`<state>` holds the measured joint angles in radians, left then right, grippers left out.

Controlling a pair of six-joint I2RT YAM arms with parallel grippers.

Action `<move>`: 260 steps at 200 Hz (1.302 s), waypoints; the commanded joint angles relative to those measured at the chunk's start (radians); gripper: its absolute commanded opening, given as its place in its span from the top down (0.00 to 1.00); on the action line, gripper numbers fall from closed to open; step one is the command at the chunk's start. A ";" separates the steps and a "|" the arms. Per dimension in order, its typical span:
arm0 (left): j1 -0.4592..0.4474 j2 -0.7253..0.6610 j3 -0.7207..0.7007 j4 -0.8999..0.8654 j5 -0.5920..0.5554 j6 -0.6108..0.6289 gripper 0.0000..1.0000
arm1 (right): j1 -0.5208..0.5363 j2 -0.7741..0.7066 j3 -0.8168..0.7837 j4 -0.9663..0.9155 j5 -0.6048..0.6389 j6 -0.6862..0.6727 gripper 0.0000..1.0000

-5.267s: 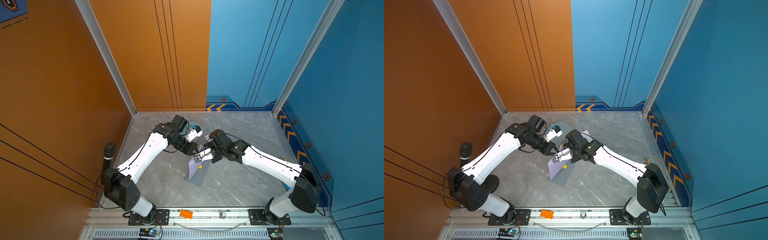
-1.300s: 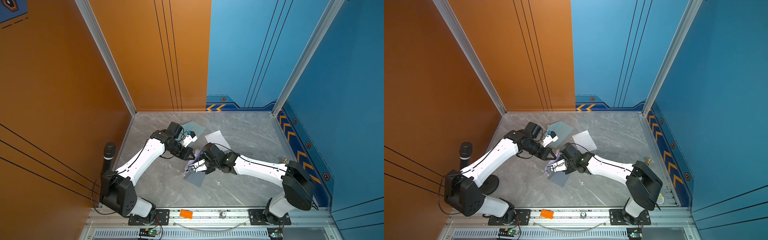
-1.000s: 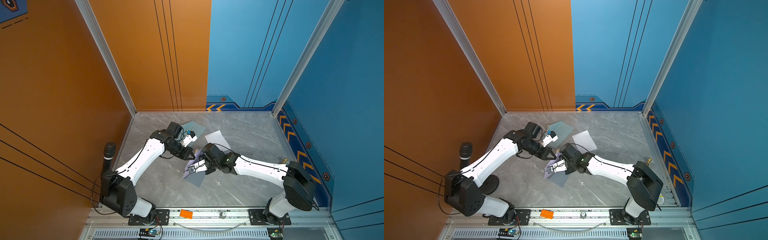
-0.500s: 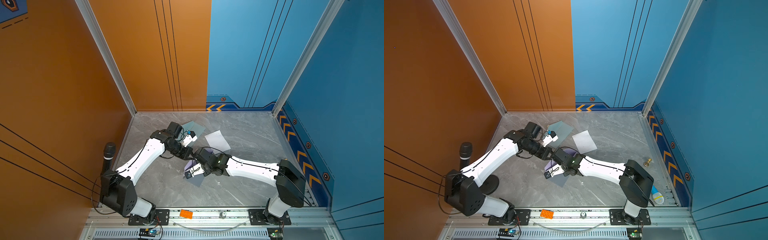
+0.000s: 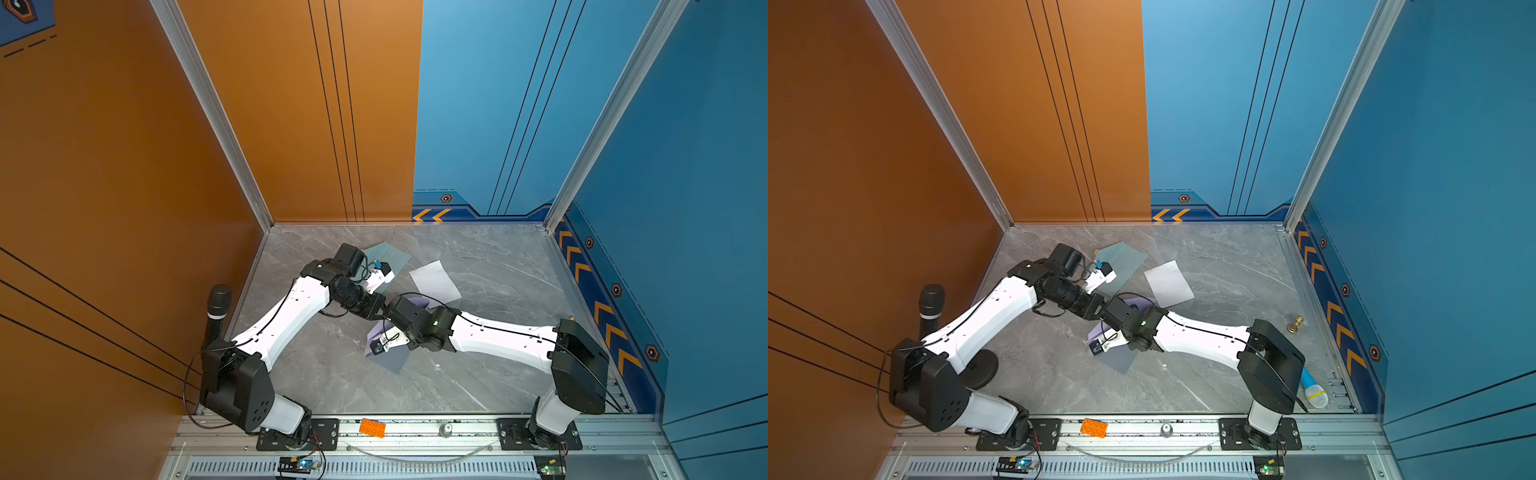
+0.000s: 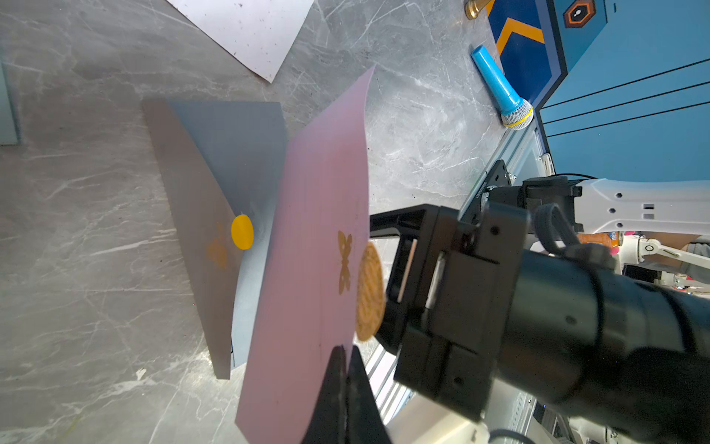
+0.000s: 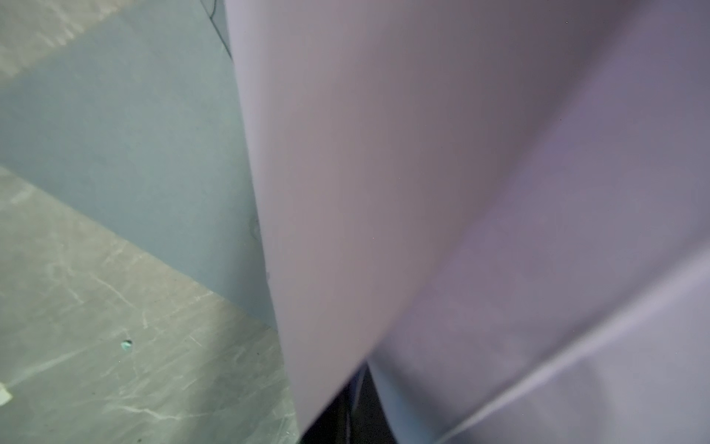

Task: Fold the letter paper in half and place it into the envelope
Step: Place the letter paper in the envelope.

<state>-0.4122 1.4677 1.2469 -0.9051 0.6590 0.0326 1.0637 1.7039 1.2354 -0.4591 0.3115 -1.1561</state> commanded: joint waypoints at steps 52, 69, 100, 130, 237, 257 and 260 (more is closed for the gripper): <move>-0.005 -0.001 0.001 0.008 0.024 -0.005 1.00 | -0.016 -0.056 -0.037 0.031 -0.109 0.056 0.67; -0.006 -0.007 -0.016 0.025 0.023 -0.007 1.00 | -0.021 -0.066 -0.041 0.022 -0.122 0.065 0.67; 0.005 -0.009 -0.056 0.065 0.029 -0.015 1.00 | -0.033 -0.077 -0.045 0.005 -0.155 0.075 0.67; 0.030 0.013 -0.077 0.096 0.043 -0.016 1.00 | -0.043 -0.079 -0.047 -0.004 -0.159 0.077 0.67; 0.061 0.096 -0.057 0.107 0.113 -0.001 1.00 | -0.104 -0.154 -0.113 0.057 -0.273 0.135 0.66; 0.065 0.076 -0.033 0.107 0.141 0.003 1.00 | -0.117 -0.188 -0.128 0.067 -0.290 0.147 0.65; 0.064 0.072 -0.028 0.107 0.148 0.003 1.00 | -0.119 -0.195 -0.128 0.068 -0.293 0.149 0.65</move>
<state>-0.3595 1.5723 1.1801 -0.8028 0.7395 0.0257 0.9596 1.5665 1.1286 -0.4110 0.0711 -1.0481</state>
